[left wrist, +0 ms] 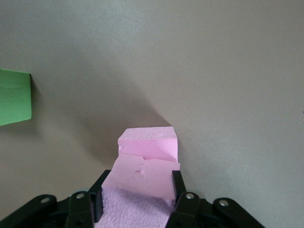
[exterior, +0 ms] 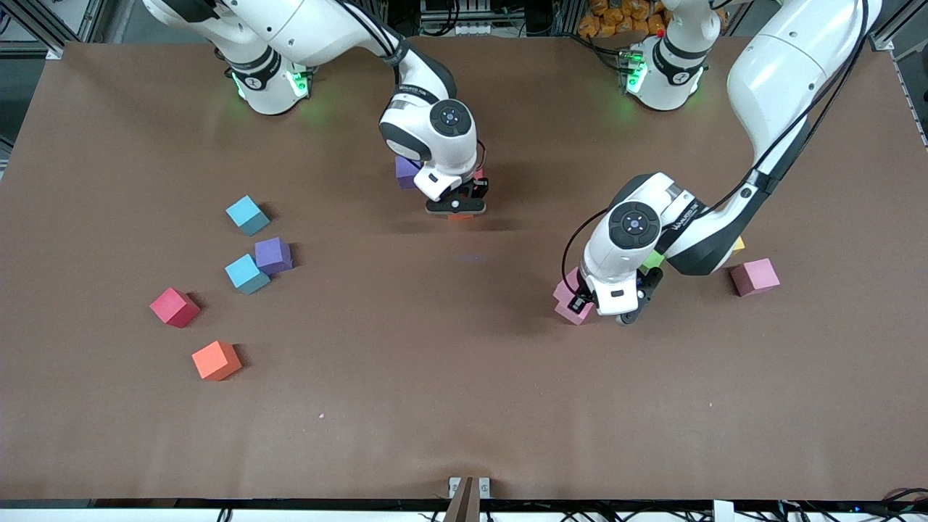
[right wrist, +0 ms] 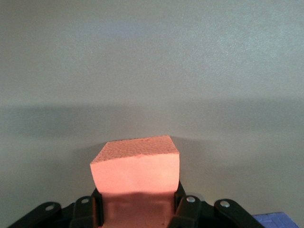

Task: Form number 2 with 11 blocks
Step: 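Lower the orange cube near the purple cube with the right gripper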

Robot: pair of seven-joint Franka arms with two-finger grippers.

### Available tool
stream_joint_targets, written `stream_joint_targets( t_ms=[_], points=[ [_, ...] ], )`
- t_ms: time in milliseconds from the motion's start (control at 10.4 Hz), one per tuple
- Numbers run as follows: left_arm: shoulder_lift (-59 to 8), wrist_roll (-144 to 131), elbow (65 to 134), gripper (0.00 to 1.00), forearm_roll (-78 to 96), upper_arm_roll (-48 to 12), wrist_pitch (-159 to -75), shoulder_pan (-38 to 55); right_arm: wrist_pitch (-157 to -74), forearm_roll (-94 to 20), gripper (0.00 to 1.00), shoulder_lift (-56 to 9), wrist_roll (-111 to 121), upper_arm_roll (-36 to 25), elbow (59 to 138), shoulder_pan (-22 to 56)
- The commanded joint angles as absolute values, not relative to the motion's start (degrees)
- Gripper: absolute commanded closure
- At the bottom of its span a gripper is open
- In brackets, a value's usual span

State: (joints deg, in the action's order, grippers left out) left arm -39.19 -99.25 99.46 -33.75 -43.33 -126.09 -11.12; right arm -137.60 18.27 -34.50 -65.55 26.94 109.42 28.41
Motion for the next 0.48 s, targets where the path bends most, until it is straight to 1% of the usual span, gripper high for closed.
stream_joint_targets(
  t_ms=[0, 384],
  points=[
    [-39.90, -98.70, 98.35, 0.60, -34.37, -42.89, -125.42, -10.37, -137.46, 18.98, 0.65, -35.24, -66.36, 26.63, 108.46, 29.35],
    [-39.90, -98.70, 98.26, 0.60, -34.37, -42.89, -125.33, -10.37, -137.55, 18.98, 0.65, -35.24, -66.36, 26.63, 108.46, 29.97]
  ],
)
